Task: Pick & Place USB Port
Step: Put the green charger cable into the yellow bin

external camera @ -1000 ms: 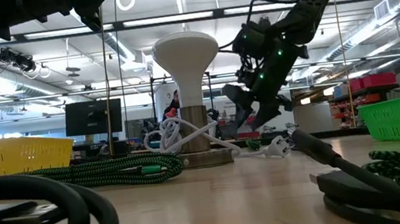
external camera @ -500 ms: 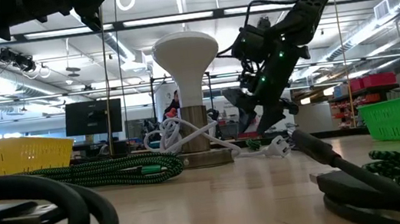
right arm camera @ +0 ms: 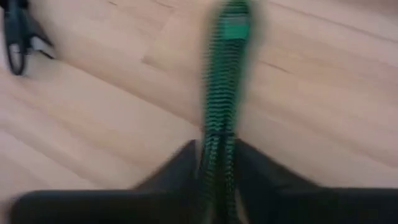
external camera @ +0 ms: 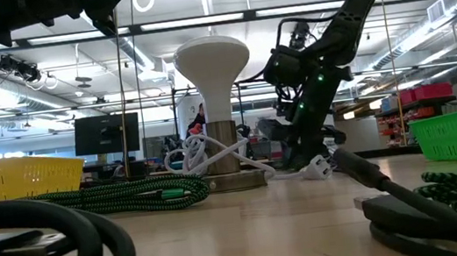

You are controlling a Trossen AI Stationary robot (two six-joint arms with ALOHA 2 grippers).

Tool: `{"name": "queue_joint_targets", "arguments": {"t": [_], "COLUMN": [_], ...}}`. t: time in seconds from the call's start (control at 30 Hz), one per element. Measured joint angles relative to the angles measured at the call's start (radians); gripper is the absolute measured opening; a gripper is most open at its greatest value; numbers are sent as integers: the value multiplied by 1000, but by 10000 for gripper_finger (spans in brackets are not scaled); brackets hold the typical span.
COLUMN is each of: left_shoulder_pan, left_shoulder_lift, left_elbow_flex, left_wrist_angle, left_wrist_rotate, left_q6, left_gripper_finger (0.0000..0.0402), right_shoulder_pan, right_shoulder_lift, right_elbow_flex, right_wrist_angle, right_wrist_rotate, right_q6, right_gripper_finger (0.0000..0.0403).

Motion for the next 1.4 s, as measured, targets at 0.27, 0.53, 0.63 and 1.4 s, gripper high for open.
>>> {"name": "queue_joint_targets", "arguments": {"t": [0.27,0.53,0.63,1.4], "left_shoulder_pan": [0,0,0,-57], "left_shoulder_lift": [0,0,1,295], "left_elbow_flex": [0,0,0,0], "left_wrist_angle": [-7,-4,3,495], "left_wrist_rotate": [0,-19,-75,-61], "left_q6": [0,9,6,-21], "left_gripper_finger": [165,165,165,165], "right_shoulder_pan": [-22,68,158,598], "right_shoulder_lift": [-60,-364,-457,-322], "right_elbow_flex": [-4,71,98,99], "right_wrist_angle": [11,34,67,503], "right_wrist_rotate": [-93,-151,-143,71], "right_q6": [-83,-211,-262,-437], "right_gripper_finger": [10,10,10,10]}}
